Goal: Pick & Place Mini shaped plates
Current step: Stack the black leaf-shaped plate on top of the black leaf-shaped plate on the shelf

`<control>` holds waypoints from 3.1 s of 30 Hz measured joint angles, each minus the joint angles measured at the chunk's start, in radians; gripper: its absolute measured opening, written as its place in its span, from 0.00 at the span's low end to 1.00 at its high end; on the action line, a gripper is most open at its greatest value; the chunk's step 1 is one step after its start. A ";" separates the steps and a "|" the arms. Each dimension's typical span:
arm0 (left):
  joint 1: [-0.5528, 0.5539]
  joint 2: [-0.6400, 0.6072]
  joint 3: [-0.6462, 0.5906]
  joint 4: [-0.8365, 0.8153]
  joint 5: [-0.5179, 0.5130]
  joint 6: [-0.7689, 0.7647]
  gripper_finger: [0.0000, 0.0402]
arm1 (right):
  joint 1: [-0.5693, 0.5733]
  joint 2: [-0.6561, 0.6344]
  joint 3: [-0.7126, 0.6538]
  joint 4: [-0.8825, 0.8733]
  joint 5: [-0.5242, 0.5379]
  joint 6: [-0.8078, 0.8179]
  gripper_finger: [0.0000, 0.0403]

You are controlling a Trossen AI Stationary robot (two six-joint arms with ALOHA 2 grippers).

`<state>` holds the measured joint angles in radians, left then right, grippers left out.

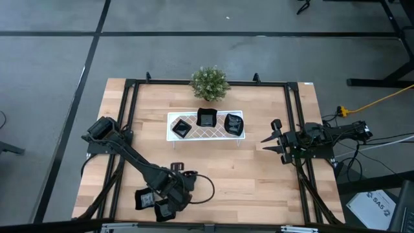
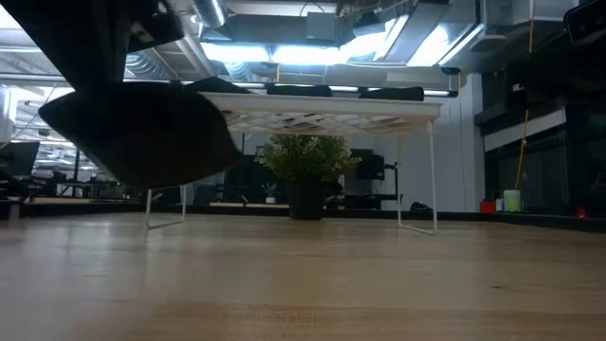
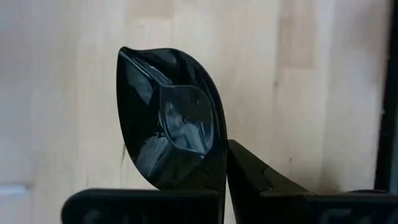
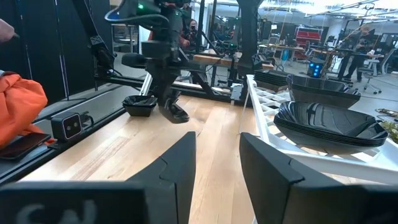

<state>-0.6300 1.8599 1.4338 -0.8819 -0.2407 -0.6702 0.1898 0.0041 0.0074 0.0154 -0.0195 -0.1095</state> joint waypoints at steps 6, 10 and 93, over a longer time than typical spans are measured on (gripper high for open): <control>0.004 -0.008 0.000 0.048 -0.009 0.125 0.00 | 0.000 0.000 0.000 0.000 0.000 0.000 0.31; 0.014 -0.042 0.000 0.045 -0.028 0.175 0.00 | 0.000 0.000 0.000 0.000 0.000 0.000 0.31; 0.577 -0.260 0.006 0.470 -0.143 2.140 0.00 | 0.000 0.000 0.000 0.000 0.000 0.000 0.31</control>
<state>-0.0525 1.5995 1.4400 -0.4115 -0.3841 1.4697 0.1898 0.0044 0.0074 0.0154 -0.0193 -0.1093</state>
